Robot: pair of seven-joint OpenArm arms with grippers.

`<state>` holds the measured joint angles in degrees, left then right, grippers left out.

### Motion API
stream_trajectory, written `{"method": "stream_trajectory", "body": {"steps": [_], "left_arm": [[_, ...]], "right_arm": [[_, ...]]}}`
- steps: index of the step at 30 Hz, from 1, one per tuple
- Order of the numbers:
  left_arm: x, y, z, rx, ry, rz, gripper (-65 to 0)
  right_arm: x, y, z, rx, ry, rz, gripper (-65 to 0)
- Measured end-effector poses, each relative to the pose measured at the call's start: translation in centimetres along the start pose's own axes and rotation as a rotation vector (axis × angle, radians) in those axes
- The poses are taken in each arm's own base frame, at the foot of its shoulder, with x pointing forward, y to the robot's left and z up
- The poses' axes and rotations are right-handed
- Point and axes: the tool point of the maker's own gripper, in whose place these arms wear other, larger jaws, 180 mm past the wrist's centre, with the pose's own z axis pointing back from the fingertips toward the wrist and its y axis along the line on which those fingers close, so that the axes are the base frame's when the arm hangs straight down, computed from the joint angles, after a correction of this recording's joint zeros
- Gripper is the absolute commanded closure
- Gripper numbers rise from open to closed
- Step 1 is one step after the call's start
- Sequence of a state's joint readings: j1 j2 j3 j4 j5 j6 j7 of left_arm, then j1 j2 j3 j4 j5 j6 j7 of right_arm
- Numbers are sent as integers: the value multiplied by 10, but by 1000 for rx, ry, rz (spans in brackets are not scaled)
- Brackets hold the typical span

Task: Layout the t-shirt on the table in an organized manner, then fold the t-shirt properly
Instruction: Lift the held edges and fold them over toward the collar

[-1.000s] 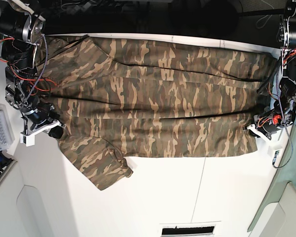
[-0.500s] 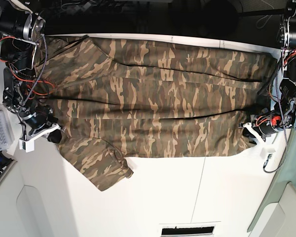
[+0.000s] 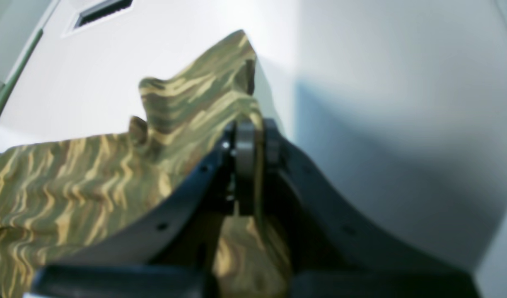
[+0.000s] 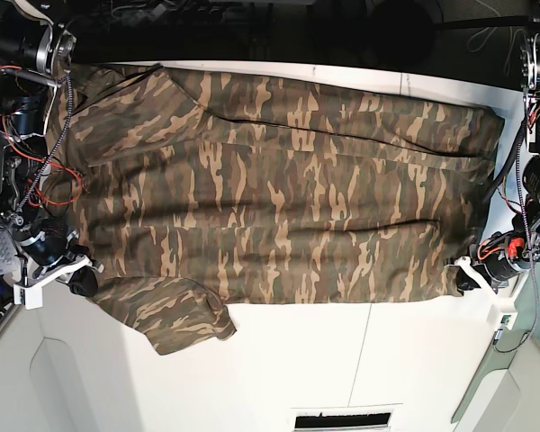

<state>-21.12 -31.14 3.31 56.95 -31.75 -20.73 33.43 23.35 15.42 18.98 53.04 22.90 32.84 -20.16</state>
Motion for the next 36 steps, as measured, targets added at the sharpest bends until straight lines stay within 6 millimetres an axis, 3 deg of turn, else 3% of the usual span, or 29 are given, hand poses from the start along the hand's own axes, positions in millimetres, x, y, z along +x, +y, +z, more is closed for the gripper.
{"method": "stream_trajectory", "body": {"steps": [14, 28, 36], "left_arm": [[0, 1, 0, 4, 0, -2, 0], [23, 4, 2, 10, -46, -8, 0], [29, -4, 10, -4, -49, -52, 0]], "right_arm": [[3, -8, 5, -9, 5, -4, 0], [13, -19, 16, -1, 4, -42, 0], [26, -2, 26, 35, 12, 13, 0]]}}
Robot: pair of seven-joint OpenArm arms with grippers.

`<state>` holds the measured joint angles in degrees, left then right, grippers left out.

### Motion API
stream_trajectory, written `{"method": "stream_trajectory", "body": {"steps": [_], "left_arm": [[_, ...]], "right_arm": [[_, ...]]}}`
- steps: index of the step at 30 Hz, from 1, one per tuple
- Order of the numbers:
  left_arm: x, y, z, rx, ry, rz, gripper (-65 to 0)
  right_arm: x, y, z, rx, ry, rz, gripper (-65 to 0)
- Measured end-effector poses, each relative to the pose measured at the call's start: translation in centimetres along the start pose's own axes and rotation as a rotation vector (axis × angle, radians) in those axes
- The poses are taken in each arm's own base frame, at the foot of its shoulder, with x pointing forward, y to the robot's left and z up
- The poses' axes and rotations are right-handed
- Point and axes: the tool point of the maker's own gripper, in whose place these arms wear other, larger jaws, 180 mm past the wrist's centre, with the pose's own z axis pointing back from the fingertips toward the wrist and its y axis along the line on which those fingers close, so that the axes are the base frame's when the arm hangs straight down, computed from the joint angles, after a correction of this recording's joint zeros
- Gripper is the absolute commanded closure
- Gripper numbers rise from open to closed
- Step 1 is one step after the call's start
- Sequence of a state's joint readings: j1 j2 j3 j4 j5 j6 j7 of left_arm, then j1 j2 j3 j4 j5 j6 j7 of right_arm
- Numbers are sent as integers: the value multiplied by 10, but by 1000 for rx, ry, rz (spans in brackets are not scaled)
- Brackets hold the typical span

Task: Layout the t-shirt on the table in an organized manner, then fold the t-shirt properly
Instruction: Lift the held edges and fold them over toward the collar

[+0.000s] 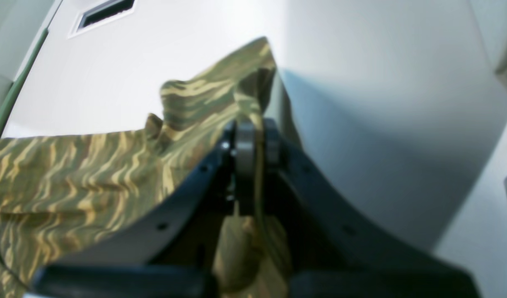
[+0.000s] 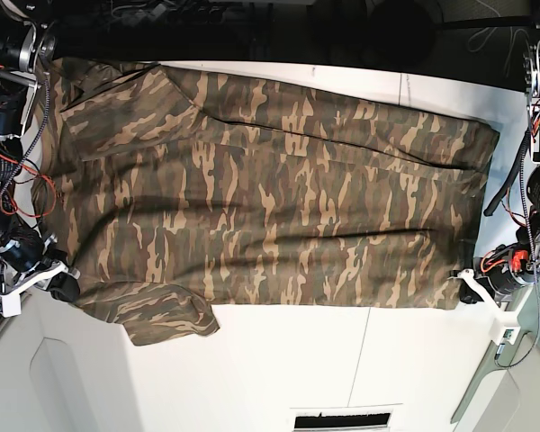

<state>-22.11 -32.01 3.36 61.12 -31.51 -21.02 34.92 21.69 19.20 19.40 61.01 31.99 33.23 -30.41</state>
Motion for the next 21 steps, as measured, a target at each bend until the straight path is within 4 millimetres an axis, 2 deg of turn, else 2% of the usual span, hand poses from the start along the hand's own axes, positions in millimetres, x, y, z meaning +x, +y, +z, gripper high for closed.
{"method": "stream_trajectory", "body": {"steps": [3, 5, 7, 9, 13, 18, 19, 21], "left_arm": [[19, -11, 21, -35, -64, -112, 0], [21, -13, 33, -31, -66, -163, 0], [11, -10, 39, -17, -39, -179, 0], [-5, 1, 41, 19, 2, -173, 0], [-34, 18, 49, 54, 71, -189, 0], [-86, 5, 50, 1, 148, -194, 0], [-93, 3, 50, -5, 150, -193, 0], [-100, 3, 51, -3, 156, -200, 0]], "right_arm": [[-2, 9, 16, 11, -5, 39, 0], [-10, 12, 32, 9, -2, 54, 0], [-21, 10, 49, -5, 2, 59, 0], [-31, 6, 64, -22, 4, 58, 0], [-54, -11, 88, -74, 19, 18, 0], [-112, -24, 113, -126, 139, -26, 0], [-118, -24, 115, -130, 144, -35, 0], [-113, -23, 114, -129, 97, -45, 0]]}}
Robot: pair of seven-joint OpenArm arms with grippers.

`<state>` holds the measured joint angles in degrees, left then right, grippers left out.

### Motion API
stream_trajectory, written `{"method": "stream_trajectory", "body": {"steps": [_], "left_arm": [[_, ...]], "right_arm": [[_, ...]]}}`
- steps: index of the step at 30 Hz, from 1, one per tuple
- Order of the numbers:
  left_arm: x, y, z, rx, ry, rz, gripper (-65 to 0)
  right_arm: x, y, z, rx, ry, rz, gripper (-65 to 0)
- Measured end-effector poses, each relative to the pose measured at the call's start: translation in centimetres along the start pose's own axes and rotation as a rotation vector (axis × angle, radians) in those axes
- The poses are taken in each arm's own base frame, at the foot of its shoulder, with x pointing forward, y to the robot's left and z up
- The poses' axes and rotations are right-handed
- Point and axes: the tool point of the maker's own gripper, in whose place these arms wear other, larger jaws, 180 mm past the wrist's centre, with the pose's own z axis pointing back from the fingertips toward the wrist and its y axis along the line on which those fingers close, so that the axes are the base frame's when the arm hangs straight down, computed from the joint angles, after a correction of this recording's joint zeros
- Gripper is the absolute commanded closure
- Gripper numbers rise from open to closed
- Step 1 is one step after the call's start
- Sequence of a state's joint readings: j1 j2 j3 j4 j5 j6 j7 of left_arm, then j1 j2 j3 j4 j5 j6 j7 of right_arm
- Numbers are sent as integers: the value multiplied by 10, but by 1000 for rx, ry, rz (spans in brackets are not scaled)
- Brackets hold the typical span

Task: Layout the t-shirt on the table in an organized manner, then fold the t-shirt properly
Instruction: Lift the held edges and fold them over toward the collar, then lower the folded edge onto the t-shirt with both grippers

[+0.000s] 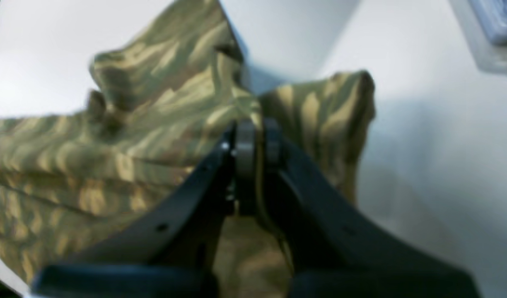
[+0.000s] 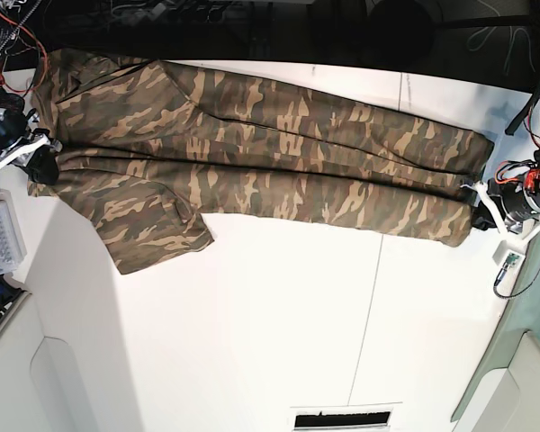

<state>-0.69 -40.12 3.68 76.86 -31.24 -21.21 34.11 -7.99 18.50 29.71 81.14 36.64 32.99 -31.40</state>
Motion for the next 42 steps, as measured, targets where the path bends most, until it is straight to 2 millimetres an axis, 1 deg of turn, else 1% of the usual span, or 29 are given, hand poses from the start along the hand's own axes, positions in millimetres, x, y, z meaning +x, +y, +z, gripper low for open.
{"method": "stream_trajectory", "body": {"steps": [1, 3, 4, 5, 7, 8, 10, 13, 15, 16, 18, 20, 21, 25, 27, 30, 33, 38, 42], "left_arm": [[-2, 0, 0, 3, 5, -6, 0], [-3, -3, -2, 3, 6, -7, -9], [-1, -4, -3, 1, 2, -3, -45], [-1, -6, -3, -2, 1, -1, -84], [-2, -7, -4, -5, 5, 2, -143], [-7, -7, -4, -4, 30, 1, -158], [-13, -6, -3, -1, 72, -3, -162], [-13, -8, -3, -15, 70, -11, -162], [-12, -9, -3, -18, 65, -12, -162], [-12, -10, -3, -22, 61, -9, -162], [-12, -10, -3, -24, 61, -11, -162], [-12, -10, -3, -24, 61, -11, -162], [-12, -10, -3, -24, 62, -12, -162], [-11, -10, -3, -23, 61, -12, -162], [-11, -10, -3, -23, 61, -12, -162], [-10, -10, -4, -24, 54, -12, -162], [-9, -12, -4, -27, 44, -9, -162], [-9, -11, -4, -26, 45, -10, -162], [-9, -11, -4, -25, 45, -10, -162]], "right_arm": [[3, 0, 0, 0, -17, -2, 0], [8, -1, -1, 0, -45, -4, -128], [11, -1, 0, 1, -62, -6, -179], [15, -1, 0, 0, -86, -6, -208], [23, -3, 1, -9, -132, -12, -217], [27, -4, 1, -16, -149, -16, -217], [33, -6, -1, -29, -159, -10, -217], [48, -10, -9, -69, -172, 17, -217], [60, -19, -17, -114, -187, 5, -218], [66, -21, -22, -120, -199, -9, -229], [71, -26, -32, -119, -203, -43, -279], [67, -34, -46, -123, -182, -95, -336], [64, -37, -53, -125, -169, -124, -353], [50, -43, -76, -118, -122, -224, -357], [39, -43, -84, -112, -91, -256, -357], [19, -43, -91, -117, -59, -283, -357], [14, -40, -95, -109, -64, -274, -357], [9, -19, -105, -50, -32, -215, -357], [9, -18, -106, -45, -30, -212, -356]]}}
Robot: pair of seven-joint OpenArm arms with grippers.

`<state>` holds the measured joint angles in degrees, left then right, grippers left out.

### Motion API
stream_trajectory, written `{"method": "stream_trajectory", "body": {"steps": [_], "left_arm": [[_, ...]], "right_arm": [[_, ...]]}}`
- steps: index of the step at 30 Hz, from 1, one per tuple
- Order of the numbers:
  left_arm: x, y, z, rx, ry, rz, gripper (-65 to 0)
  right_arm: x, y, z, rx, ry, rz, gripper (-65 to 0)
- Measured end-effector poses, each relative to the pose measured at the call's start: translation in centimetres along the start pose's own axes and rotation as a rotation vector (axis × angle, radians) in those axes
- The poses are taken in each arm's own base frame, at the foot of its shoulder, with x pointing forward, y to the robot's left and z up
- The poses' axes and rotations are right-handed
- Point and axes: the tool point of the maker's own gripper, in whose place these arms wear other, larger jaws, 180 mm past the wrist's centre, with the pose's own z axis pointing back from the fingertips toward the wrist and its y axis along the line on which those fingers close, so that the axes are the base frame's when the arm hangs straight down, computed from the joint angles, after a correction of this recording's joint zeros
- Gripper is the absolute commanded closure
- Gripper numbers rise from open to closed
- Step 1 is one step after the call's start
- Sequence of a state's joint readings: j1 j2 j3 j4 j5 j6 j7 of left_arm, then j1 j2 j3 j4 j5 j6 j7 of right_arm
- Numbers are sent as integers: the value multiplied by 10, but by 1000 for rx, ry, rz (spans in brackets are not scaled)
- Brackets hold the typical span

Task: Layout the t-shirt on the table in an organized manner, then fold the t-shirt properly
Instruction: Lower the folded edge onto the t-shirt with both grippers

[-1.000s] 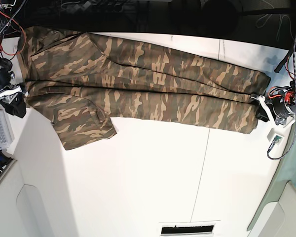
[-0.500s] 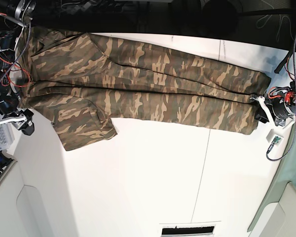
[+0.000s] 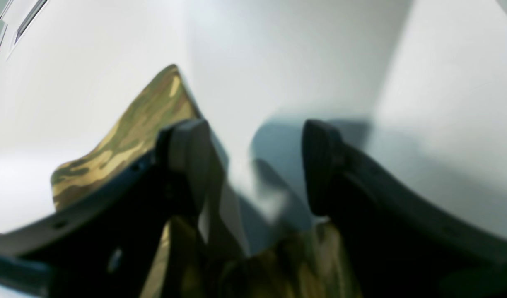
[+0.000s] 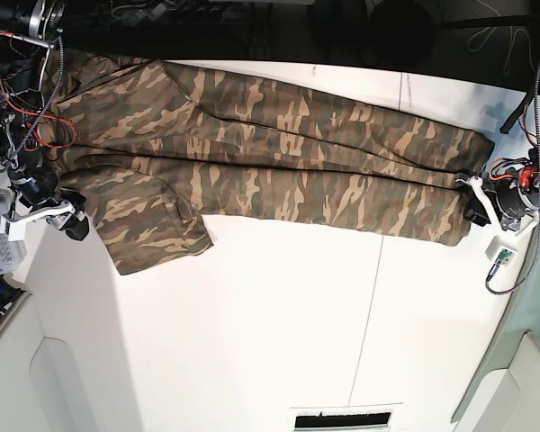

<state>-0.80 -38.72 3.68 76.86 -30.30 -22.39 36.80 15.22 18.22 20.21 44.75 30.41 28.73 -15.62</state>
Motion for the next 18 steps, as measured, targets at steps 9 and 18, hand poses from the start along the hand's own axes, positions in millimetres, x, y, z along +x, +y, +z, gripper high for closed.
{"method": "stream_trajectory", "body": {"steps": [9, 18], "left_arm": [[0, 0, 0, 0, 0, 1, -162], [6, -3, 0, -22, -23, 41, -212]], "right_arm": [[-6, 8, 0, 49, 17, 23, -119], [-9, 21, -6, 74, 13, 7, -91]]}}
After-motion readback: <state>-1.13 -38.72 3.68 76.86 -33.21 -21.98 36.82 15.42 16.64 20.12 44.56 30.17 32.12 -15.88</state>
